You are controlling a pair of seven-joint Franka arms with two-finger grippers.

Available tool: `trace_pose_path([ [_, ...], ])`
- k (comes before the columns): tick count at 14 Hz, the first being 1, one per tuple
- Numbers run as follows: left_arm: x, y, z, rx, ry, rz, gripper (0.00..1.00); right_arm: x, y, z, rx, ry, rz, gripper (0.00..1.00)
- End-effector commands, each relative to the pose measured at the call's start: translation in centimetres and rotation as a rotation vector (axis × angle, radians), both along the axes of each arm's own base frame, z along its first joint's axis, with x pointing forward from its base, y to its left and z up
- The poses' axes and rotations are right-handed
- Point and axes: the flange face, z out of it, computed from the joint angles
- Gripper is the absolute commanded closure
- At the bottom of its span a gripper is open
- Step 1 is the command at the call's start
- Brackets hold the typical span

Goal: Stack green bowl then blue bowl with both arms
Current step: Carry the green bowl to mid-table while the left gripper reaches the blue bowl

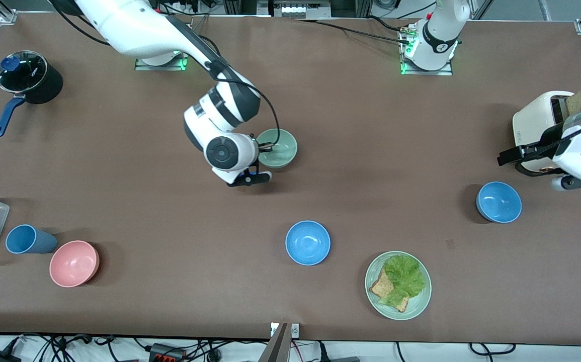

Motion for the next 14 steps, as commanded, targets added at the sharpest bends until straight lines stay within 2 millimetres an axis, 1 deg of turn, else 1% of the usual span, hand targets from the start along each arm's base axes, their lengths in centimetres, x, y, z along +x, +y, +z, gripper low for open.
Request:
trace_pose_path([
  [1, 1.3, -0.5, -0.4, -0.011, 0.002, -0.023, 0.00, 0.2, 1.0, -1.9, 0.023, 0.006, -0.035, 1.00],
  [3, 2.1, 0.0, -2.6, -0.017, 0.018, -0.015, 0.00, -0.2, 1.6, -2.6, 0.051, 0.040, -0.056, 1.00],
  [4, 2.7, -0.1, -3.2, -0.017, 0.014, -0.016, 0.00, -0.6, 1.8, -3.3, 0.053, 0.052, -0.050, 1.00],
  [5, 3.6, 0.7, -4.2, -0.018, 0.018, -0.011, 0.00, -0.7, 2.1, -3.9, 0.059, 0.046, -0.053, 1.00],
  [6, 4.2, 2.8, -5.4, -0.023, 0.026, 0.000, 0.00, -1.0, 2.6, -4.3, 0.066, 0.039, -0.050, 1.00],
  [7, 4.9, 4.3, -7.0, -0.029, 0.025, -0.012, 0.00, -1.1, 2.7, -4.9, 0.064, 0.043, -0.049, 1.00],
  [8, 5.6, 5.6, -8.7, -0.035, 0.004, -0.035, 0.00, -1.0, 2.6, -4.9, 0.062, 0.043, -0.053, 0.85],
  [9, 6.0, 6.8, -10.1, -0.039, -0.007, -0.047, 0.00, -0.9, 2.6, -4.5, 0.060, 0.037, -0.057, 0.08],
  [10, 6.2, 7.8, -11.8, -0.043, 0.004, -0.043, 0.00, -0.6, 2.8, -3.2, 0.068, 0.026, -0.056, 0.00],
  [11, 6.3, 8.2, -13.3, -0.034, 0.024, -0.048, 0.00, 0.7, 2.7, -1.6, 0.081, 0.000, -0.079, 0.00],
  [12, 6.3, 8.7, -14.2, 0.021, 0.046, -0.079, 0.00, 1.4, 2.2, 0.0, 0.079, -0.011, -0.087, 0.00],
  [13, 6.4, 8.4, -14.7, 0.103, 0.066, -0.145, 0.00, 2.2, 1.7, 3.0, 0.074, -0.035, -0.077, 0.00],
  [14, 6.6, 8.1, -15.0, 0.139, 0.069, -0.183, 0.00, 3.1, 1.1, 5.3, 0.063, -0.056, -0.070, 0.00],
])
